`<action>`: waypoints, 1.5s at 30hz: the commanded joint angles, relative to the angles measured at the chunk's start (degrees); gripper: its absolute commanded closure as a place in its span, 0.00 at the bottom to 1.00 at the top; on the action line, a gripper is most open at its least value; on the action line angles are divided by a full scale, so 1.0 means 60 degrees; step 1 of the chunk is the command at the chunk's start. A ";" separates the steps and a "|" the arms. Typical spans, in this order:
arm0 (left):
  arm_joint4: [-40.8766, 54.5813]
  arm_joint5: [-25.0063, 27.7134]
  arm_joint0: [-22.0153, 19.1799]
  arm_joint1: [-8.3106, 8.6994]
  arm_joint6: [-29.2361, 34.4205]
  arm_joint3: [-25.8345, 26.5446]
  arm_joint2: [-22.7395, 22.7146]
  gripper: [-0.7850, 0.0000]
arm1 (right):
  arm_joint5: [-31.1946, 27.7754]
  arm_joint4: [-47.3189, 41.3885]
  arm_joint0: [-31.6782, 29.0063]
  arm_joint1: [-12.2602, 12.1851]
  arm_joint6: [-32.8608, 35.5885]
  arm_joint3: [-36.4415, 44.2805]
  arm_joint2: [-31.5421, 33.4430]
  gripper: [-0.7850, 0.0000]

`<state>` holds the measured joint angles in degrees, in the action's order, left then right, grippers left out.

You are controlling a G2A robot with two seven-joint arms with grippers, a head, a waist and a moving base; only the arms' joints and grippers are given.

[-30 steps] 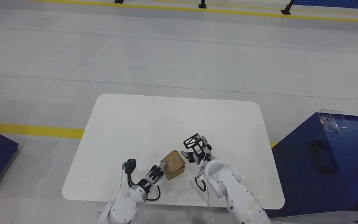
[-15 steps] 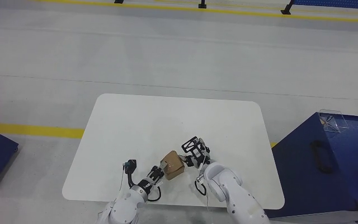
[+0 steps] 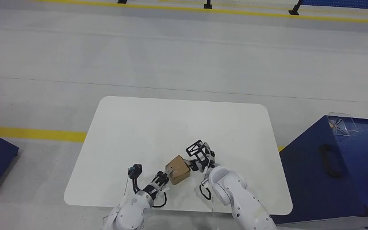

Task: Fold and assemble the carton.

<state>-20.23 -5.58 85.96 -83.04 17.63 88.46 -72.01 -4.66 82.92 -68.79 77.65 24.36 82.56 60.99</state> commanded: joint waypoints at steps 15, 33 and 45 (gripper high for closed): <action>-0.0033 -0.0040 -0.0028 0.0070 -0.0198 0.0014 0.0137 0.56 | 0.0043 0.0029 -0.0149 -0.0024 -0.0058 0.0211 0.0286 0.00; 0.0020 -0.0190 -0.0168 0.0129 -0.0269 -0.0045 0.0297 0.56 | -0.0122 -0.0091 -0.0058 0.0011 -0.0001 0.0002 0.0283 0.00; -0.0066 -0.0316 -0.0239 0.0181 -0.0220 -0.0065 0.0380 0.57 | -0.0163 -0.0190 0.0267 0.0085 0.0034 -0.0446 0.0162 0.00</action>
<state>-20.50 -7.24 84.62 -81.97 16.22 88.14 -69.85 -5.60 81.81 -67.28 78.15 24.49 79.98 61.95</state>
